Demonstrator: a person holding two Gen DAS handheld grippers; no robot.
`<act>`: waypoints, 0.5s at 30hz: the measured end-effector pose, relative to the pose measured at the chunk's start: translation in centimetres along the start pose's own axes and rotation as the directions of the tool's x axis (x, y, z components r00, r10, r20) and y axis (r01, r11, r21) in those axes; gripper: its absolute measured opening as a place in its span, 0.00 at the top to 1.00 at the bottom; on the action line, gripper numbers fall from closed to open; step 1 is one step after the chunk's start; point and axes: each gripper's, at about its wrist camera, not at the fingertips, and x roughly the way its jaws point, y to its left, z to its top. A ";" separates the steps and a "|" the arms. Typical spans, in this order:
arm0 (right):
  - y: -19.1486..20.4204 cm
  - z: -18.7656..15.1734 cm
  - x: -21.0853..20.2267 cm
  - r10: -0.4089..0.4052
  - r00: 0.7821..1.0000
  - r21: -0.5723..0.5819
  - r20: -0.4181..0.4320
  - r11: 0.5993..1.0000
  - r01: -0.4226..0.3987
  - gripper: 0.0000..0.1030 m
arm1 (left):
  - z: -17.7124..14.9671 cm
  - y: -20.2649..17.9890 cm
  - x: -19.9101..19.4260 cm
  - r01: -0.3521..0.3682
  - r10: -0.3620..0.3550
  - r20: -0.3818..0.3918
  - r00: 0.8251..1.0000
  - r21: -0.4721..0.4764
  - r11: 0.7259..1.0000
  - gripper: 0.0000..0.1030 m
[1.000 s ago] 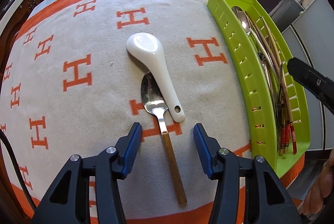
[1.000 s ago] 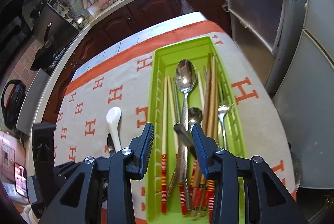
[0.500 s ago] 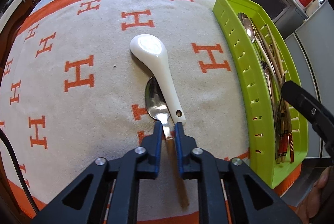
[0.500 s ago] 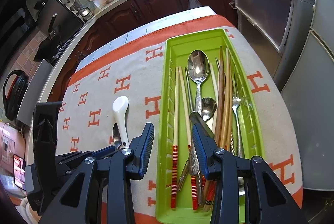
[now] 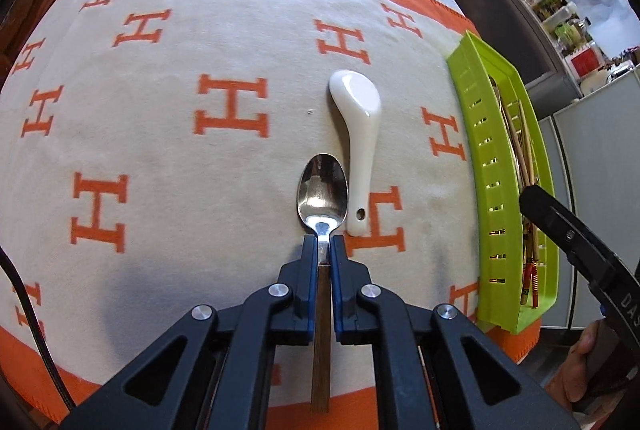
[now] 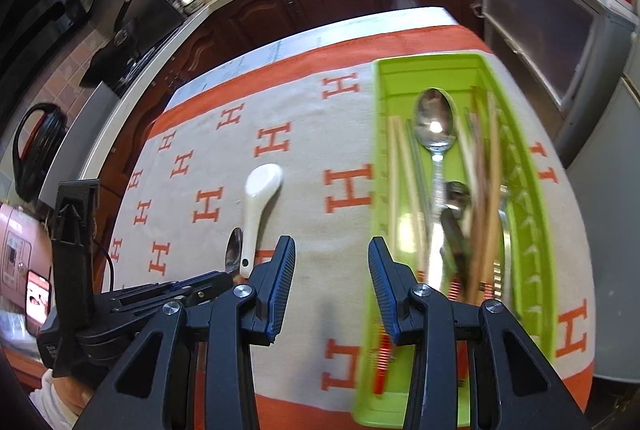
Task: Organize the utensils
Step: 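Close the left tool on the wooden-handled silver spoon, then lift the silver spoon with the left tool while the right tool grasps the white ceramic spoon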
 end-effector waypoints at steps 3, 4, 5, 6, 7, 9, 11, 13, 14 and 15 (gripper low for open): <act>1.8 0.6 1.2 0.036 0.999 -0.020 -0.033 0.999 -0.036 0.62 | -0.7 1.1 -0.6 0.015 -0.014 0.006 1.000 -0.010 1.000 0.96; 2.5 0.8 1.9 0.047 0.998 -0.022 -0.050 0.999 -0.048 0.62 | -0.9 1.6 -0.8 0.021 -0.021 0.007 1.000 -0.016 1.000 0.96; 3.1 1.0 2.6 0.060 0.996 -0.022 -0.066 0.998 -0.061 0.62 | -1.1 1.9 -0.9 0.026 -0.026 0.007 1.000 -0.020 0.999 0.96; 3.5 1.2 3.2 0.071 0.994 -0.020 -0.081 0.997 -0.073 0.62 | -1.2 2.3 -1.1 0.032 -0.032 0.008 0.999 -0.024 0.999 0.96; 3.9 1.4 4.1 0.082 0.992 -0.012 -0.100 0.996 -0.084 0.62 | -1.3 2.9 -1.4 0.038 -0.037 0.009 0.999 -0.029 0.999 0.96; 4.3 2.0 6.1 0.111 0.985 0.024 -0.135 0.994 -0.109 0.62 | -1.5 3.7 -1.7 0.051 -0.051 0.016 0.999 -0.037 0.998 0.96; 4.2 2.4 8.1 0.130 0.978 0.067 -0.164 0.990 -0.120 0.62 | -1.5 4.1 -1.9 0.065 -0.064 0.021 0.998 -0.043 0.997 0.96; 3.9 2.8 10.0 0.148 0.972 0.112 -0.183 0.985 -0.129 0.62 | -1.5 4.5 -2.1 0.079 -0.077 0.030 0.997 -0.046 0.996 0.96; 3.9 2.8 10.8 0.152 0.971 0.126 -0.186 0.984 -0.129 0.62 | -1.3 4.6 -2.1 0.082 -0.080 0.033 0.996 -0.046 0.996 0.96; 3.8 3.0 11.5 0.156 0.970 0.139 -0.189 0.982 -0.131 0.63 | -1.3 4.9 -2.3 0.086 -0.084 0.038 0.996 -0.048 0.995 0.96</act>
